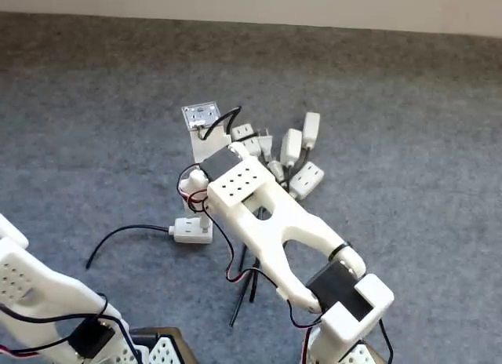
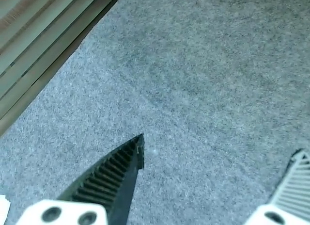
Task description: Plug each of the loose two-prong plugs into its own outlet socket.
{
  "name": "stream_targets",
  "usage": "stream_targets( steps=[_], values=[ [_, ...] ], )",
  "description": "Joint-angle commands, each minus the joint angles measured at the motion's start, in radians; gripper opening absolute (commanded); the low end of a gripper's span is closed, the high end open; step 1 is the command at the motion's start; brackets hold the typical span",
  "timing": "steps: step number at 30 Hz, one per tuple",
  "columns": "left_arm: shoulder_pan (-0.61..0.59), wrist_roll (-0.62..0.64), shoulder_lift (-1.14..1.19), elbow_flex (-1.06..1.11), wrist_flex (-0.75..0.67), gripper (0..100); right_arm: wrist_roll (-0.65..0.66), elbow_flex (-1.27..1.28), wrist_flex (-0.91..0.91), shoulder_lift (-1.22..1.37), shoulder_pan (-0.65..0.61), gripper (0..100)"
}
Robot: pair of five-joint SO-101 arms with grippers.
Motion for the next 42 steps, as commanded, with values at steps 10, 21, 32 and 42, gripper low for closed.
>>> stream_targets(
  steps=[10,21,32,42],
  values=[
    [0.010,-0.011,-0.012,-0.044,-0.015,43,0.118,0.124,-0.027,0.039,-0.005,0.5],
    [0.053,-0.144,-0.021,-0.044,0.086,43,0.224,0.153,-0.030,0.033,-0.036,1.9],
    [0.303,-0.233,-0.140,-0.076,0.499,41,0.359,-0.117,0.183,-0.280,0.058,33.0],
    [0.700,-0.361,-0.331,0.002,0.839,41,0.500,-0.489,0.538,-0.506,0.348,32.9]
  ],
)
